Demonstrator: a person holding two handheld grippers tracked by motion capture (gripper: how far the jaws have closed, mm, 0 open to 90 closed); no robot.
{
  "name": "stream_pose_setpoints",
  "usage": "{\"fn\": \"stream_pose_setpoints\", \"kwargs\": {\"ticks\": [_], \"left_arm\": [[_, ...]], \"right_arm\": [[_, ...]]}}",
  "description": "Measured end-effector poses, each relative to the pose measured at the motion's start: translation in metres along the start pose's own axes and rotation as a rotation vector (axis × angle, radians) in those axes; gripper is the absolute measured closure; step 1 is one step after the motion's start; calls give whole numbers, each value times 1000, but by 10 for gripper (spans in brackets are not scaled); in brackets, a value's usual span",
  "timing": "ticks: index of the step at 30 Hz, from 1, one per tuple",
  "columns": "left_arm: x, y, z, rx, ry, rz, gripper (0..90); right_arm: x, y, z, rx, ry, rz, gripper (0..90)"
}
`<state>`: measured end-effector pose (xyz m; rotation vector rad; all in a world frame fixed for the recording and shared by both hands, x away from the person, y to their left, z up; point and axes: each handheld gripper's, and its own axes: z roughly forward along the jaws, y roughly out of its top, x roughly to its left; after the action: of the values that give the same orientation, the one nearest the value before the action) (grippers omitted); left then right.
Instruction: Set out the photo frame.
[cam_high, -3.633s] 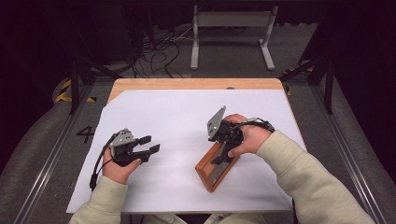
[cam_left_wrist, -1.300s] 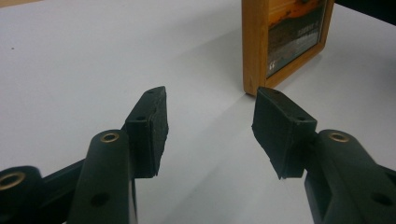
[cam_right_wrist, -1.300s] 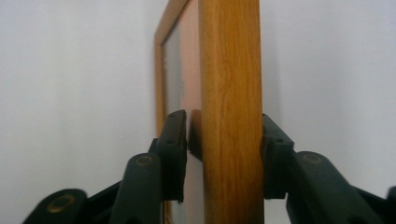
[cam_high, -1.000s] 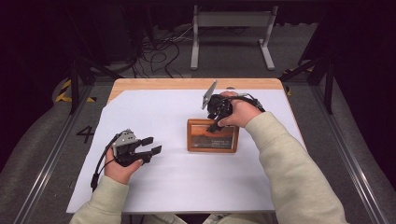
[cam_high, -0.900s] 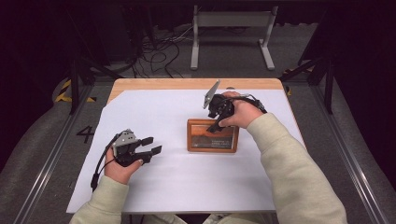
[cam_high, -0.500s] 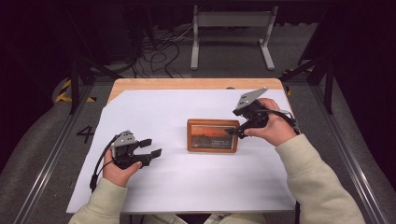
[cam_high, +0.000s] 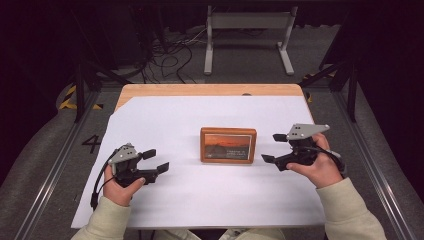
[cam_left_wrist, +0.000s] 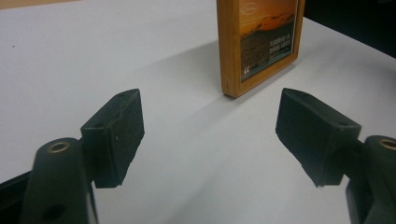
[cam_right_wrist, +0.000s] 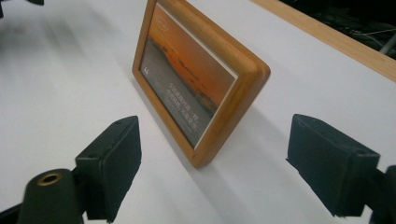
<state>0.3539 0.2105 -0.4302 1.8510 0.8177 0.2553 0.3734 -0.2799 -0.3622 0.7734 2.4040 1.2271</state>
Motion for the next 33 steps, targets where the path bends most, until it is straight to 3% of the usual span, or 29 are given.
{"fn": "stream_pose_setpoints", "kwargs": {"ticks": [2,4,8,12,19,20,25,33], "left_arm": [[-1,-1,0,-1,0,3,217],[0,-3,0,-1,-5,10,197],[0,-5,-1,-24,1,17,187],[1,-6,-3,-40,14,26,175],[3,-9,-3,-45,26,28,160],[3,-10,-2,-42,25,24,159],[8,-16,4,-34,34,39,160],[11,-19,7,-19,38,44,155]], "right_arm": [[1,-5,-2,-19,-16,11,179],[3,-21,-8,-62,-74,41,176],[2,-38,-10,-83,-99,75,177],[2,-54,-10,-82,-110,94,190],[5,-74,-10,-102,-129,84,201],[3,-82,-9,-127,-123,100,201],[-4,-94,-2,-124,-128,117,202],[-9,-98,7,-93,-121,133,197]]}}
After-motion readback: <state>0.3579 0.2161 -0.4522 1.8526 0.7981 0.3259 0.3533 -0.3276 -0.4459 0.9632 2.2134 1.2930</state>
